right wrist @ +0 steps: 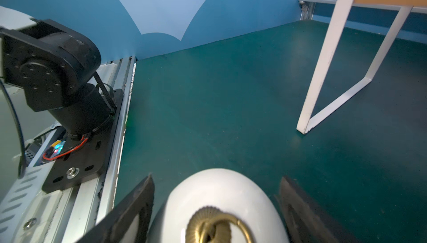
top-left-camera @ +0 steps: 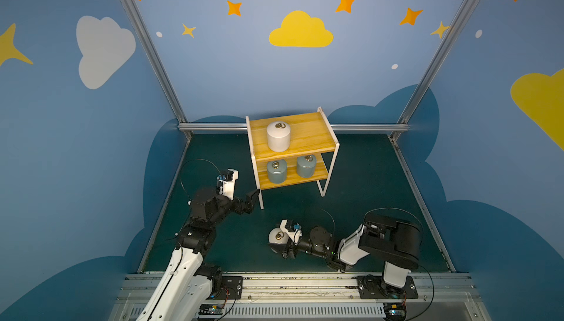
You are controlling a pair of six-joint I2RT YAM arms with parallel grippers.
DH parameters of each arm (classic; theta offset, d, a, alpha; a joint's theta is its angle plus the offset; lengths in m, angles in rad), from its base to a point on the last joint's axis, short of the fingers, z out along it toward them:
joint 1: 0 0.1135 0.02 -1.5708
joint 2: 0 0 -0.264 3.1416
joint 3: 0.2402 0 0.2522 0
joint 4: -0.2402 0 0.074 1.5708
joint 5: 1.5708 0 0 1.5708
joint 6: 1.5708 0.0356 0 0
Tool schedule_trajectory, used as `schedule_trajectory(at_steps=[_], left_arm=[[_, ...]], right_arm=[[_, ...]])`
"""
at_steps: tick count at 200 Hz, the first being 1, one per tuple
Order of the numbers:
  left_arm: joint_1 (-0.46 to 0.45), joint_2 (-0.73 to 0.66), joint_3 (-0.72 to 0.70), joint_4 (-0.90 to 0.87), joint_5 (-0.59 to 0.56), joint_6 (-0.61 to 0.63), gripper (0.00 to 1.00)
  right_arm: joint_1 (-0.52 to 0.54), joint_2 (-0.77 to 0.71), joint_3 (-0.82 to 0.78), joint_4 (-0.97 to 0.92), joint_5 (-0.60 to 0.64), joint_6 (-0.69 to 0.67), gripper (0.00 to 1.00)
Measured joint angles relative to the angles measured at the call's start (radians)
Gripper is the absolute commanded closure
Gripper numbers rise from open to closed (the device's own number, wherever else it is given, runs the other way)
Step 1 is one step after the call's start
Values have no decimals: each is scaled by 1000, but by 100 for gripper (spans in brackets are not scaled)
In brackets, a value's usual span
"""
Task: Remove the tea canisters from the shelf
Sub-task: Place the tea canister at the center of the board.
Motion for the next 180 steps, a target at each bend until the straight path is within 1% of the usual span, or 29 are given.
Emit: schedule_trajectory(at_steps=[50, 81, 132, 158, 180], left_arm=[[0, -10, 0, -14, -4, 7, 0], [0, -23, 0, -30, -12, 14, 0], [0, -51, 49, -94, -29, 33, 0], [0, -64, 113, -136, -32, 36, 0], [0, -69, 191, -173, -32, 39, 0]], right_arm=[[1, -72, -3, -37, -9, -3, 11], [0, -144, -3, -110, -18, -5, 11], [-20, -341, -3, -291, -31, -14, 11], [-48, -462, -3, -415, -36, -19, 11], [-77, -588, 2, -560, -21, -23, 11]])
